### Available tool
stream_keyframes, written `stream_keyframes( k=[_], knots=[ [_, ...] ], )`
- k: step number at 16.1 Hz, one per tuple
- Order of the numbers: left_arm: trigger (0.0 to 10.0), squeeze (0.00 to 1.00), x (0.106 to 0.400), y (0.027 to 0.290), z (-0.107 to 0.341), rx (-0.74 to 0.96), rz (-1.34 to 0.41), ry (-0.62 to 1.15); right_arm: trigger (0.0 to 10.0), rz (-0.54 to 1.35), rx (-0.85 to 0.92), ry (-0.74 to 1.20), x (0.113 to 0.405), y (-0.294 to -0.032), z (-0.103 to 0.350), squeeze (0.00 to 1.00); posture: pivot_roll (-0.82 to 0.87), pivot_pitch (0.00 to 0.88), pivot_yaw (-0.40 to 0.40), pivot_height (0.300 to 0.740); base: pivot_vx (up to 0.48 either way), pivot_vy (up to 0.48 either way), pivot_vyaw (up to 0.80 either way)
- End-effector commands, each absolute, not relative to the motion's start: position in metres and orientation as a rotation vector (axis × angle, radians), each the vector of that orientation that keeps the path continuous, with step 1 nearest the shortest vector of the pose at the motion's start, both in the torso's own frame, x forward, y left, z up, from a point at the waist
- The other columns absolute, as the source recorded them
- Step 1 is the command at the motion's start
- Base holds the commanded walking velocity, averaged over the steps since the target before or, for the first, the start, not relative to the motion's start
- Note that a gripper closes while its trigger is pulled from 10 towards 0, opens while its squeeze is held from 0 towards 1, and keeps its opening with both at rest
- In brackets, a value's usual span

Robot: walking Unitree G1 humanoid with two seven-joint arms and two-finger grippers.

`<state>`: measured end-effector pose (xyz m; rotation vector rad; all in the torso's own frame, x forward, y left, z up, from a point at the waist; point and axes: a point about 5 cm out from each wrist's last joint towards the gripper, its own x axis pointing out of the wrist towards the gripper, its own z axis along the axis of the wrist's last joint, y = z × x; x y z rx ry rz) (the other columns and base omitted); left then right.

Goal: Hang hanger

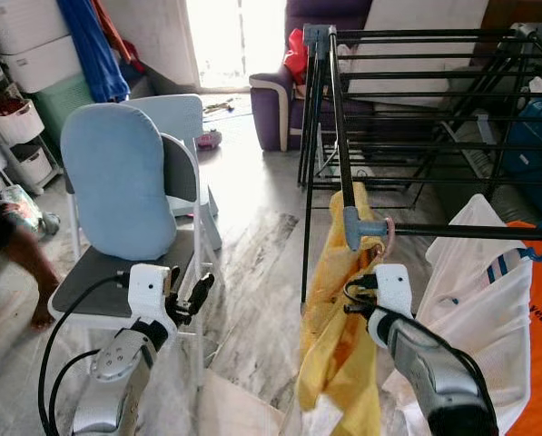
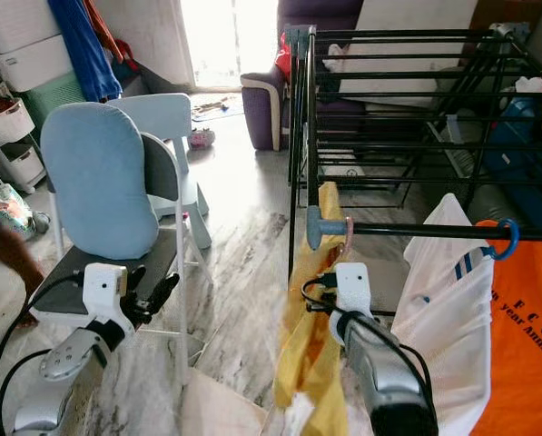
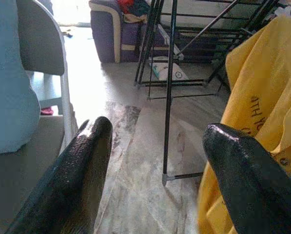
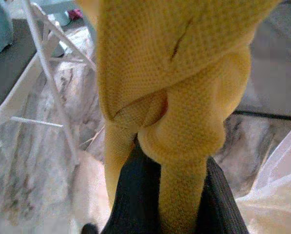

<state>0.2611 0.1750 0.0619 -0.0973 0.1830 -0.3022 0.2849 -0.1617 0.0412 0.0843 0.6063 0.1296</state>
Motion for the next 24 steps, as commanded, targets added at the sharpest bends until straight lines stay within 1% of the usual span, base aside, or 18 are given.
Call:
stream_keyframes(
  k=[1, 3, 5, 7, 11, 13, 17, 18, 19, 24],
  knots=[
    [10.0, 0.0, 0.264, 0.18, 0.064, -0.08, -0.286, 0.174, 10.0, 0.149, 0.123, 0.59, 0.293, -0.157, 0.05, 0.0, -0.12, 0.0, 0.04, 0.74, 0.0, 0.0, 0.0],
    [10.0, 0.0, 0.264, 0.179, 0.063, -0.079, -0.289, 0.172, 10.0, 0.113, 0.194, 0.619, 0.298, -0.158, 0.049, 0.0, -0.12, 0.0, 0.036, 0.74, 0.0, 0.0, 0.0],
    [10.0, 0.0, 0.264, 0.179, 0.062, -0.08, -0.29, 0.174, 10.0, 0.114, 0.23, 0.651, 0.302, -0.158, 0.049, 0.0, -0.12, 0.0, 0.038, 0.74, 0.0, 0.0, 0.0],
    [10.0, 0.0, 0.264, 0.176, 0.062, -0.084, -0.294, 0.172, 10.0, 0.123, 0.218, 0.665, 0.306, -0.157, 0.051, 0.0, -0.11, 0.0, 0.037, 0.74, 0.0, 0.0, 0.0],
    [10.0, 0.0, 0.265, 0.176, 0.063, -0.106, -0.288, 0.168, 10.0, 0.125, 0.128, 0.563, 0.32, -0.159, 0.073, 0.0, -0.12, 0.0, 0.042, 0.74, 0.0, 0.0, 0.0],
    [10.0, 0.0, 0.265, 0.175, 0.063, -0.106, -0.29, 0.165, 10.0, 0.13, 0.138, 0.543, 0.323, -0.161, 0.077, 0.0, -0.12, 0.0, 0.041, 0.74, 0.0, 0.0, 0.0],
    [10.0, 0.0, 0.266, 0.173, 0.062, -0.103, -0.295, 0.162, 10.0, 0.125, 0.116, 0.559, 0.319, -0.169, 0.071, 0.0, -0.12, 0.0, 0.04, 0.74, 0.0, 0.0, 0.0],
    [10.0, 0.0, 0.267, 0.172, 0.062, -0.103, -0.295, 0.163, 10.0, 0.111, 0.101, 0.597, 0.315, -0.176, 0.062, 0.0, -0.12, 0.0, 0.041, 0.74, 0.0, 0.0, 0.0],
    [10.0, 0.0, 0.267, 0.171, 0.062, -0.105, -0.298, 0.163, 10.0, 0.099, 0.164, 0.661, 0.31, -0.181, 0.051, 0.0, -0.12, 0.0, 0.041, 0.74, 0.0, 0.0, 0.0],
    [10.0, 0.0, 0.269, 0.169, 0.061, -0.104, -0.305, 0.161, 10.0, 0.142, 0.196, 0.734, 0.296, -0.176, 0.035, 0.0, -0.13, 0.0, 0.041, 0.74, 0.0, 0.0, 0.0]
  ],
)
